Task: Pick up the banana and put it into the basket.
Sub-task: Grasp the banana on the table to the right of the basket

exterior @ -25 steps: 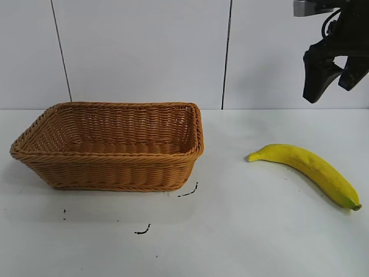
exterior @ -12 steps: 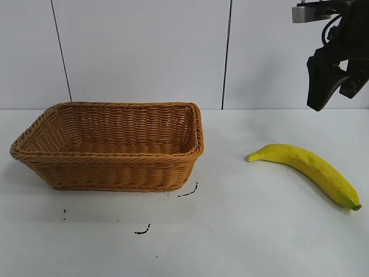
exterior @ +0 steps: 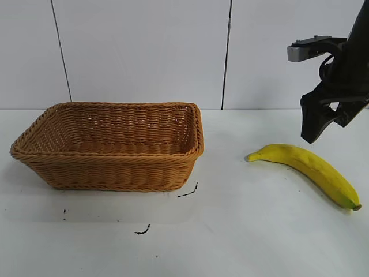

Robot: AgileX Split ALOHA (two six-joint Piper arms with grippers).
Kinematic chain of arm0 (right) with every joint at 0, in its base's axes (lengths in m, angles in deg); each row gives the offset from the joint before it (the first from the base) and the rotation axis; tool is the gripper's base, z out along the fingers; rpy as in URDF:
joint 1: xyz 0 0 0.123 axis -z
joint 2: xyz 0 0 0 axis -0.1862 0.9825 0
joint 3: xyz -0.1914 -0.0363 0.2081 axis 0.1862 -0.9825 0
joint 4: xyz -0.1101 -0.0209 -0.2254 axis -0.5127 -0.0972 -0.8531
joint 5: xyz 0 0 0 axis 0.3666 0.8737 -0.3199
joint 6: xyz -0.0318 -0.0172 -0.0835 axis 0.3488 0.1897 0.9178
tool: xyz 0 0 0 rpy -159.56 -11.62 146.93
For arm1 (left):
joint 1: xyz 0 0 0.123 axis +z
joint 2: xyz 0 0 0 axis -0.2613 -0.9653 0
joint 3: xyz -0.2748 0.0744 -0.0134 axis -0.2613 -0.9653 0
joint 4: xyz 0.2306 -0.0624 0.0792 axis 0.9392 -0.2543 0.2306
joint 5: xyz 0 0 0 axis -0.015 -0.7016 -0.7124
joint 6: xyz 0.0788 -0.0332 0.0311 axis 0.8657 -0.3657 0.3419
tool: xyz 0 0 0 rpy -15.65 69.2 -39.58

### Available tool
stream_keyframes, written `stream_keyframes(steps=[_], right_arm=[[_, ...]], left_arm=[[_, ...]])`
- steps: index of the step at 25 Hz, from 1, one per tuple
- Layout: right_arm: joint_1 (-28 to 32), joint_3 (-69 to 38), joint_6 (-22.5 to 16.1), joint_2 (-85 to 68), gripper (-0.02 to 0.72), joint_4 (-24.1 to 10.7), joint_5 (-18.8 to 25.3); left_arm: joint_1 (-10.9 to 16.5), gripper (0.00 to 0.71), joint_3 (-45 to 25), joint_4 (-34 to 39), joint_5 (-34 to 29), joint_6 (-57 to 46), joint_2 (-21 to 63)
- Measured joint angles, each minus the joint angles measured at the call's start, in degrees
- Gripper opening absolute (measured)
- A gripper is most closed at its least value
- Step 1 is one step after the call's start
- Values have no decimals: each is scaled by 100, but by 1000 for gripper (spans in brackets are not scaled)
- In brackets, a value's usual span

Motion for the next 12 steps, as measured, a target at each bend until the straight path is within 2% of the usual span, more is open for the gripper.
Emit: stream_keyframes(steps=[7,12], right_arm=[[0,0,-182,466,626,6,-513],[0,0,-185,524,612,6,-593]], left_arm=[[0,695,0,0,0,0,0],[0,695,0,0,0,0,0]])
